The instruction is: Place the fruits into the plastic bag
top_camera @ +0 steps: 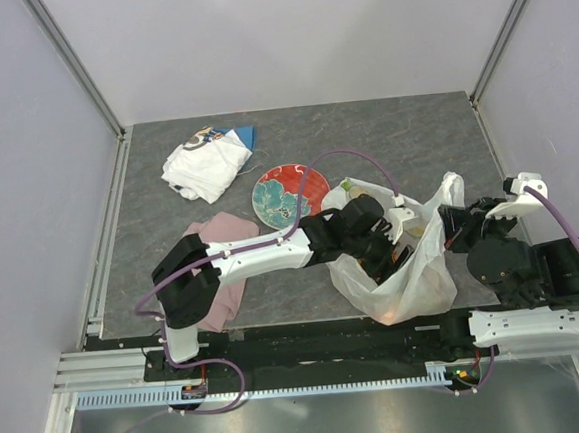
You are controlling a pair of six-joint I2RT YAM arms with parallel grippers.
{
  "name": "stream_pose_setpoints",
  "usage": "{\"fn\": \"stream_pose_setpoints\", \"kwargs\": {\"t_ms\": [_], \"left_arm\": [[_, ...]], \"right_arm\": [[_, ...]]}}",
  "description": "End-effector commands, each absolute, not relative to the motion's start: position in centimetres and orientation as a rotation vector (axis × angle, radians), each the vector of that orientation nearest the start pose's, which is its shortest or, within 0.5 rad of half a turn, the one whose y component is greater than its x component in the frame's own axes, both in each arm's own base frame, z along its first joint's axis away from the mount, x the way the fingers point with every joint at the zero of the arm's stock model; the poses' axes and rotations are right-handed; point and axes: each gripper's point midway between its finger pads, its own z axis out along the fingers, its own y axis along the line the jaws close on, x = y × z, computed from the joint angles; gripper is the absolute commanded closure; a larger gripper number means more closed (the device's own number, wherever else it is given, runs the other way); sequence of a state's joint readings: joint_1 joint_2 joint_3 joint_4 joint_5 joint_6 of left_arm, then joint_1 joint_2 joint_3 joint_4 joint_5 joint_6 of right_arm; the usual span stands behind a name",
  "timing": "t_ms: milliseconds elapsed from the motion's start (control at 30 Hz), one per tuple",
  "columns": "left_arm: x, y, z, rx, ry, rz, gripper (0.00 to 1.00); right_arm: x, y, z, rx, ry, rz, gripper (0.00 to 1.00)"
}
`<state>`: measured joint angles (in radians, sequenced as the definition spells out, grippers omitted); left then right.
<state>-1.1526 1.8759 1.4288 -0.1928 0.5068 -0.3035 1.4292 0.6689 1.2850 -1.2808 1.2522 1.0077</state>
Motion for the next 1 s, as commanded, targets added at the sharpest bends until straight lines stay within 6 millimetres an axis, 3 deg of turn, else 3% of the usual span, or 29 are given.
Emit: {"fn": "stream_pose_setpoints", "kwargs": {"t_ms": [0, 267, 300, 400, 433, 500, 533, 633, 767, 967], "left_arm": [[12.2, -49.7, 18.6, 1.307, 1.966, -1.274, 0.10], [14.9, -47.9, 24.1, 1.194, 1.829, -1.129, 0.07], [15.0, -47.3, 25.6, 1.176, 1.795, -1.124, 0.07], [15.9, -46.0, 26.7, 1.130, 1.768, -1.051, 0.07], [16.1, -45.1, 28.1, 1.107, 1.740, -1.033, 0.07], [16.9, -43.9, 28.2, 1.062, 1.743, -0.960, 0.07], [17.1, -43.0, 29.5, 1.038, 1.713, -0.943, 0.07], [18.2, -41.2, 29.7, 0.976, 1.718, -0.848, 0.07], [20.9, -38.4, 27.1, 0.890, 1.822, -0.605, 0.07], [21.6, -36.5, 24.6, 0.818, 1.942, -0.505, 0.07]], "right_arm": [[16.8, 6.9, 35.0, 0.246, 1.755, 0.355, 0.97], [16.8, 6.9, 34.9, 0.246, 1.757, 0.358, 0.96], [16.7, 6.9, 34.8, 0.246, 1.759, 0.358, 0.97], [16.7, 7.0, 34.6, 0.244, 1.762, 0.358, 0.98], [16.7, 7.0, 34.6, 0.243, 1.765, 0.360, 0.98], [16.7, 7.1, 34.5, 0.243, 1.764, 0.359, 0.98], [16.7, 7.0, 34.5, 0.246, 1.764, 0.362, 0.98], [16.7, 7.0, 34.1, 0.244, 1.767, 0.357, 0.98], [16.7, 6.9, 33.8, 0.250, 1.767, 0.361, 0.98], [16.6, 6.6, 33.5, 0.256, 1.765, 0.367, 0.98]]}}
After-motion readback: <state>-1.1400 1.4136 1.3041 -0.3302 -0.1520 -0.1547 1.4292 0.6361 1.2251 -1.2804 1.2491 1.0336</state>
